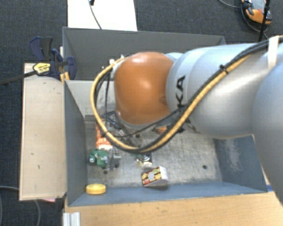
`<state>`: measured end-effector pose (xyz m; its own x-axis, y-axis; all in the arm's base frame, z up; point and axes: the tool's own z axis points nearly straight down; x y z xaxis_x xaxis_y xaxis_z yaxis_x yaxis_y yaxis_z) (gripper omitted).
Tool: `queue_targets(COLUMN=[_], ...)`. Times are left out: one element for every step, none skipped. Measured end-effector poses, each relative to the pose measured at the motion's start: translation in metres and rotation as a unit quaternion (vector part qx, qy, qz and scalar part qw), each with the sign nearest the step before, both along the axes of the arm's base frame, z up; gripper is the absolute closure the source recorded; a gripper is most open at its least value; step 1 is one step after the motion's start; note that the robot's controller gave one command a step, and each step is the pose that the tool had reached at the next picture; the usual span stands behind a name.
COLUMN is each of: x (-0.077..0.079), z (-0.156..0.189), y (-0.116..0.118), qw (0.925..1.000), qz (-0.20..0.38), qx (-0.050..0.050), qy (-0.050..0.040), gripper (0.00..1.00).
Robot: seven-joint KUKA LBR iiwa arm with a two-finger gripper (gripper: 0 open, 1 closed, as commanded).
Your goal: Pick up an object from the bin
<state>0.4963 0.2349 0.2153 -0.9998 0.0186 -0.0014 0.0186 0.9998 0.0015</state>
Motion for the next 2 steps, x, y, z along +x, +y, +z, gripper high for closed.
queue_targets(x=[0.000, 0.001], z=[0.000, -0.124], y=[0.000, -0.003], qw=[1.0000, 0.9999], qz=[0.000, 0.013], qx=[0.000, 0.001], qy=[0.0000, -0.0016], gripper=[0.00, 1.00])
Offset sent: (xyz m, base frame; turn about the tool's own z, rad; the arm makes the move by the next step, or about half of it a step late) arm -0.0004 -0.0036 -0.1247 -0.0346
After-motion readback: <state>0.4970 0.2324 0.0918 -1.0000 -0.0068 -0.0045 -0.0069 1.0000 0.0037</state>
